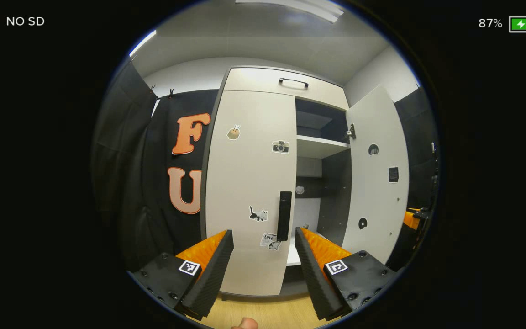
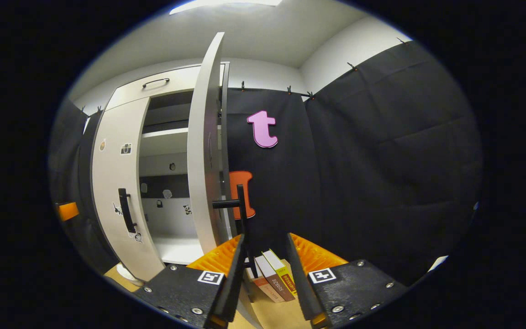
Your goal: Open the right door of the double-door shoe cabinet with the right hand, and open the left door with the left hand.
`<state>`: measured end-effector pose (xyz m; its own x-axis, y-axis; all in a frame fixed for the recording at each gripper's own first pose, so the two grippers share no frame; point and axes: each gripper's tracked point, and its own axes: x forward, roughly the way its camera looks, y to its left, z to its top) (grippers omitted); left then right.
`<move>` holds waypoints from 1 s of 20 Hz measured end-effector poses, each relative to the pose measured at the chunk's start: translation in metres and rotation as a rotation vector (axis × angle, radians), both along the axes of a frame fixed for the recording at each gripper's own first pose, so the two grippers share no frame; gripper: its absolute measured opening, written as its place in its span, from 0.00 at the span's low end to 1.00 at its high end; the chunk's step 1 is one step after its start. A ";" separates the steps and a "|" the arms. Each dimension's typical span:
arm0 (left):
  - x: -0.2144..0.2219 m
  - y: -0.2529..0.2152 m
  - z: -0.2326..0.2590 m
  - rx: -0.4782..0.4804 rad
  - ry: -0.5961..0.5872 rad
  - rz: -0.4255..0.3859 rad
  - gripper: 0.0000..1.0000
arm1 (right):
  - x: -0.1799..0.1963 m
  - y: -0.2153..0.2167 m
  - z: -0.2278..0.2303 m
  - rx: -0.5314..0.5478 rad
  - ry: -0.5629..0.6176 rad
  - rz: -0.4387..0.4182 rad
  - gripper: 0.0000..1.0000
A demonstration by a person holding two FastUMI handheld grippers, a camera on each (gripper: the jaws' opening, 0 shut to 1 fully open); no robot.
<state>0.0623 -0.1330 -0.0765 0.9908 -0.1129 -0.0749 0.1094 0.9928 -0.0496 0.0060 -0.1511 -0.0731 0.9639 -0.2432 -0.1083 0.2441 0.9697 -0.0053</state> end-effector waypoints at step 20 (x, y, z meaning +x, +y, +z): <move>0.143 -0.069 -0.053 0.070 0.023 -0.026 0.82 | -0.019 -0.047 0.013 -0.020 -0.091 -0.061 0.93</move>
<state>0.2052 -0.2022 -0.1294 0.9855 -0.1321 -0.1061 0.1347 0.9907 0.0169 -0.0126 -0.1985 -0.0599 0.9529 -0.3029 -0.0155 0.3029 0.9530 0.0001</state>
